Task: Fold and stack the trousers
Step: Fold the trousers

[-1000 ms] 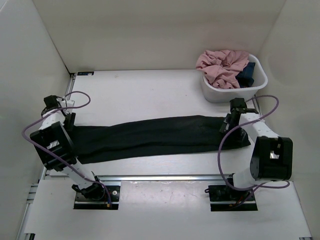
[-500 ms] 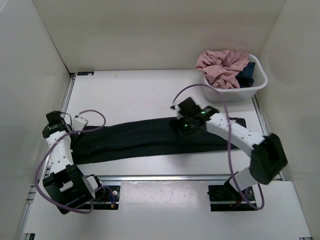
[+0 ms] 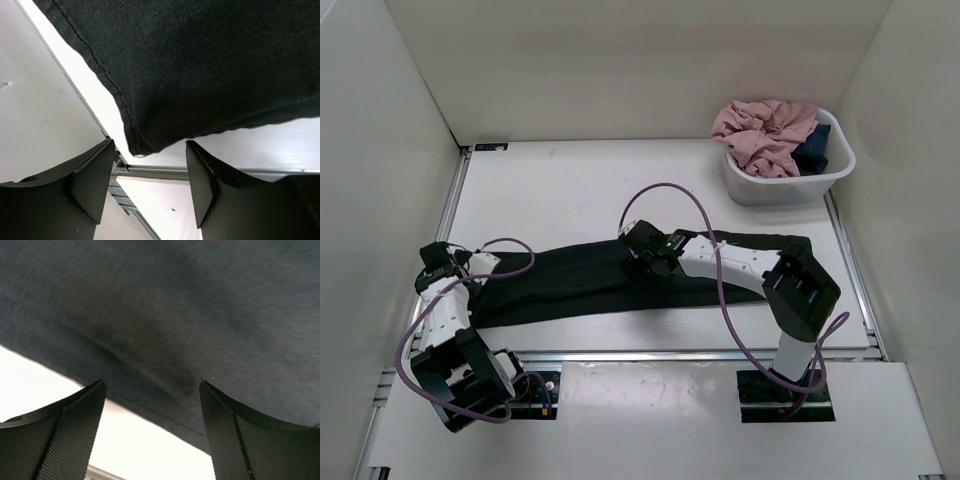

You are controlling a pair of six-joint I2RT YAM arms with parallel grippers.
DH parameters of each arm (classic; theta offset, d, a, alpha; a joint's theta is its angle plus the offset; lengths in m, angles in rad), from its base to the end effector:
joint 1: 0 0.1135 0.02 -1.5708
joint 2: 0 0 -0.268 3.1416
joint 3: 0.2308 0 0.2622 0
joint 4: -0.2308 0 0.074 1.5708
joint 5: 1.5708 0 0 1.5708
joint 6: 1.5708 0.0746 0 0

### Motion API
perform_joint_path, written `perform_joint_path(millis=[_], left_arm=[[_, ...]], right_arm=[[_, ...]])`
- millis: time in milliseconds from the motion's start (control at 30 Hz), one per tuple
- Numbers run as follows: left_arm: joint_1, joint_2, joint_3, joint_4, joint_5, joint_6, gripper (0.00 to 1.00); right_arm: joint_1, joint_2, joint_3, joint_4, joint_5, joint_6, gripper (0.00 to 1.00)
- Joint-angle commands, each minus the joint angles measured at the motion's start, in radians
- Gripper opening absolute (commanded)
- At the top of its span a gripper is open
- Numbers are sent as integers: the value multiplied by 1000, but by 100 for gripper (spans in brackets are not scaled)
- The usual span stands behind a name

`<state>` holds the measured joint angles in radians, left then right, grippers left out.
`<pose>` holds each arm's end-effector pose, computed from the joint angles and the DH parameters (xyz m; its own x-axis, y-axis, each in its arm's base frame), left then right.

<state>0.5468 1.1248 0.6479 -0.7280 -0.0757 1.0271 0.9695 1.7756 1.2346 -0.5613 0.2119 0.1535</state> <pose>0.1780 0.1149 0.1528 -0.8761 0.4657 -0.1246 0.4025 0.8489 0.3427 0.2339 0.3132 0.1648 -0.6139 -0.6306 -0.4749 -0.6664 0.7365 -0.1164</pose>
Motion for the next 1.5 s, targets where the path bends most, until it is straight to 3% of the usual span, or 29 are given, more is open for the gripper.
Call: perform_joint_path(millis=[0,300,367,467,500,533,633,900,1133,1200,1267,1367,1467], left_arm=[[4,-17,-27,78,-16,-15,70],[4,7,-17,121,-29,-5,70],[4,26,-42,121,-59,13,63],[15,55,-86,121,-79,37,46],[25,69,-86,121,-79,37,26],[25,79,-97,121,-79,37,17],[47,89,-87,121,-68,37,14],[93,58,-33,111,-55,158,14],[102,76,-73,111,-73,179,14],[102,76,-83,111,-84,188,21],[113,85,-83,111,-98,188,30],[137,86,-47,111,-98,188,44],[165,86,33,78,-67,188,54]], right_arm=[[-3,2,40,51,92,40,79],[6,129,75,23,130,-23,76],[6,139,75,12,130,-23,72],[-3,127,75,12,118,-23,51],[-3,127,66,12,118,-23,33],[-3,98,66,12,118,-9,24],[-3,39,40,12,158,17,1],[6,-143,-89,-9,155,23,0],[6,-116,-173,3,20,5,0],[6,-70,-173,3,-20,-6,14],[6,-45,-164,-17,-72,-15,33],[6,-68,-164,-26,-83,-26,47],[6,-137,-164,-58,-115,-26,53]])
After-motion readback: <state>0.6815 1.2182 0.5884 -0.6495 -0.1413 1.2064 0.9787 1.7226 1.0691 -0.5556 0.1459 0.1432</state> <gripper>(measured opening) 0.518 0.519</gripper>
